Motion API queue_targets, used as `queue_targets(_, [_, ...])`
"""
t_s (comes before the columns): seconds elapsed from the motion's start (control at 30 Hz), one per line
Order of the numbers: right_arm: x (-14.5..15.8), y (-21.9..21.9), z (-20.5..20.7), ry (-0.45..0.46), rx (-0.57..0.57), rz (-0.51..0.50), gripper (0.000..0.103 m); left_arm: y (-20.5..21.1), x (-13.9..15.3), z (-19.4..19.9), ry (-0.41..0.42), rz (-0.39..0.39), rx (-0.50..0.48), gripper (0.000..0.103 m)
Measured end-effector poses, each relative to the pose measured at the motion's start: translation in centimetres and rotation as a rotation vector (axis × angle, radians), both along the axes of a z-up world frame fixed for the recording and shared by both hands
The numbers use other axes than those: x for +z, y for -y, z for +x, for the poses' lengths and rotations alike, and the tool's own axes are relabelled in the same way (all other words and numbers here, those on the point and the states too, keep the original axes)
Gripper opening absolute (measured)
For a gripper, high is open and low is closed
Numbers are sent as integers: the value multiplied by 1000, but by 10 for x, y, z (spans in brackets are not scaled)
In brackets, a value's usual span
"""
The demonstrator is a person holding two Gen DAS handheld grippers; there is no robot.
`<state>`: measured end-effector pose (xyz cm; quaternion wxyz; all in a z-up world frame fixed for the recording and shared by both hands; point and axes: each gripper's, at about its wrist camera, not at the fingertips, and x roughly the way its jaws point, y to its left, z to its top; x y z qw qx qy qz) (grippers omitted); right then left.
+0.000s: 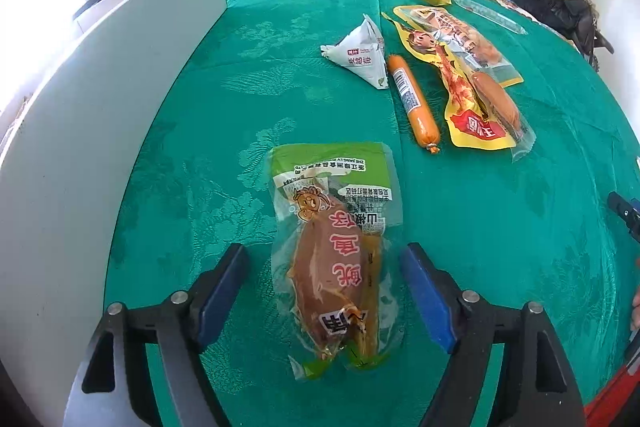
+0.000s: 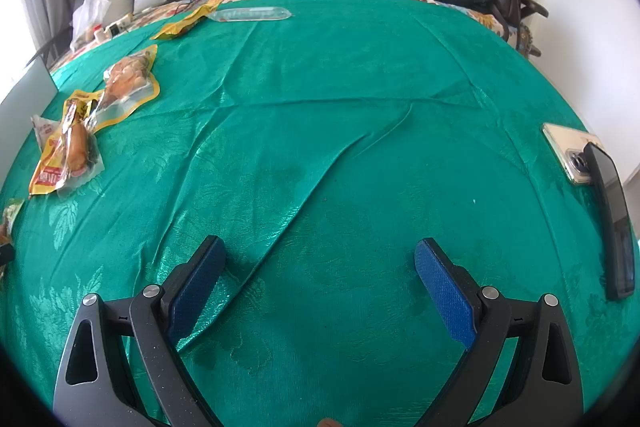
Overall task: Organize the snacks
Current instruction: 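Lift the egg pack with the left gripper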
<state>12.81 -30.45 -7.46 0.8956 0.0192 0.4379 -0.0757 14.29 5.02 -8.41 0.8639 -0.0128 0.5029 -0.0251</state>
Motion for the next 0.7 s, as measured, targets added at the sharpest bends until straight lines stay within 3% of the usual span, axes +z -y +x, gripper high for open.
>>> queue_targets(0.2, [0,0,0,0,0,0,98,-7,-6,1,41,8,10,102])
queue_targets(0.53, [3,0,0,-17,13,12,97,-11,-8,-4,100,2,13,103])
queue_targets(0.7, [35,-29,0,115,185,272,95,-10,-8,-7,119,5,27,103])
